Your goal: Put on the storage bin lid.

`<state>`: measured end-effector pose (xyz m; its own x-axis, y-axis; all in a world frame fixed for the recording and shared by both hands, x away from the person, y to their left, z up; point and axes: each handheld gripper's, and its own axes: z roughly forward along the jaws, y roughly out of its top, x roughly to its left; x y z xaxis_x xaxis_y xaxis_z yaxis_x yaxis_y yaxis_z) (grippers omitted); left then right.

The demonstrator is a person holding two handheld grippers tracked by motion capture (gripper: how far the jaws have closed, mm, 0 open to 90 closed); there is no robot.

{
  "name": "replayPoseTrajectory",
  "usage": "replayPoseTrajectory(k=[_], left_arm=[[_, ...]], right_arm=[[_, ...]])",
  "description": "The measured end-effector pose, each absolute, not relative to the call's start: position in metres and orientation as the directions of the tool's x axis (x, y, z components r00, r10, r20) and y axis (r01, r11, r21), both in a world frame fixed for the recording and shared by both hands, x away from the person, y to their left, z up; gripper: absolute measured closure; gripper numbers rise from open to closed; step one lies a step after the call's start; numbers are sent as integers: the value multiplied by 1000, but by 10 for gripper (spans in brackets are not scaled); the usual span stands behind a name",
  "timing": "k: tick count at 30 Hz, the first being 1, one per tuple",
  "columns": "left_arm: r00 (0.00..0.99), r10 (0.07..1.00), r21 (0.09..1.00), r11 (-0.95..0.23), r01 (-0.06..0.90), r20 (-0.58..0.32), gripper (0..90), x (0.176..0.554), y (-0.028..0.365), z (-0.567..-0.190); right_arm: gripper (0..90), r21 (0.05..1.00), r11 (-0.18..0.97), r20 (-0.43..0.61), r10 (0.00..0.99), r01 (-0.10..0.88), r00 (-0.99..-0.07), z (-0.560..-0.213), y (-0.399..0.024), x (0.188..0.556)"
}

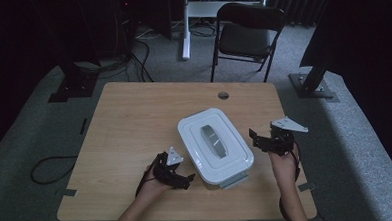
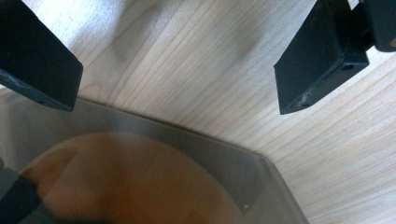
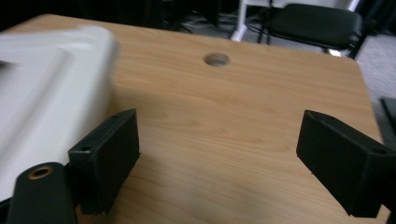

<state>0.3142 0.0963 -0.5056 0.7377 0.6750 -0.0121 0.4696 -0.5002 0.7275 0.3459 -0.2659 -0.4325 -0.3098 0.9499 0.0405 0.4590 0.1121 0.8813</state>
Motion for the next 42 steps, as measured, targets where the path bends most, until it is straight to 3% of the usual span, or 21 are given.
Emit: replayPoseTrajectory(k=[17, 24, 42], left_arm=[[743, 669, 735, -508, 450, 7, 16, 322, 92, -498], [733, 680, 742, -495, 452, 8, 17, 323, 95, -494], [692, 722, 754, -463, 466, 16, 17, 327, 126, -485]], right_arm=[[133, 832, 105, 88, 944, 545, -317, -490, -267, 345], [150, 817, 163, 64, 928, 554, -368, -497, -252, 342], [163, 817, 152, 144, 880, 556, -452, -503, -223, 311]])
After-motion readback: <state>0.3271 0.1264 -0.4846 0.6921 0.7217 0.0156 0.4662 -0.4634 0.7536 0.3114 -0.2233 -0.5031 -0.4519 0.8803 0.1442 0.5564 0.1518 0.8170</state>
